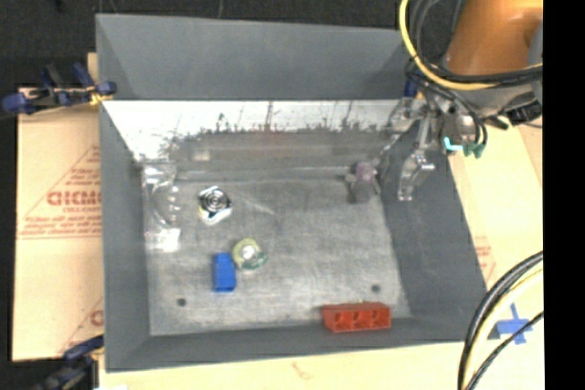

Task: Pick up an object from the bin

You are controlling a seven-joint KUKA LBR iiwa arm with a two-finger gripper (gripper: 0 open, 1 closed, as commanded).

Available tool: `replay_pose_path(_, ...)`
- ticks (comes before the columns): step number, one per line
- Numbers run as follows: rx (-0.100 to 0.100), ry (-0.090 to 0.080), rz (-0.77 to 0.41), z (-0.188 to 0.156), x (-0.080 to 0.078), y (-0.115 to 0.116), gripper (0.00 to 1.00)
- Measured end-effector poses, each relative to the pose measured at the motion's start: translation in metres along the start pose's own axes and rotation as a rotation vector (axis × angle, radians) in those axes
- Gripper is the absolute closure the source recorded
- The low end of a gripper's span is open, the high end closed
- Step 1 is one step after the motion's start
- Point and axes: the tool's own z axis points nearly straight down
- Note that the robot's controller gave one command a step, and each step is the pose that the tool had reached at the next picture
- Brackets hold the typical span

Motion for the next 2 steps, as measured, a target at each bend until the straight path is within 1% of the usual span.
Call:
replay_pose_path(1, -0.004, -0.003, 0.213, 0.041, -0.022, 0.06, 0.0)
replay_pose_path(2, -0.003, -0.001, -0.097, 0.119, 0.022, 0.188, 0.0)
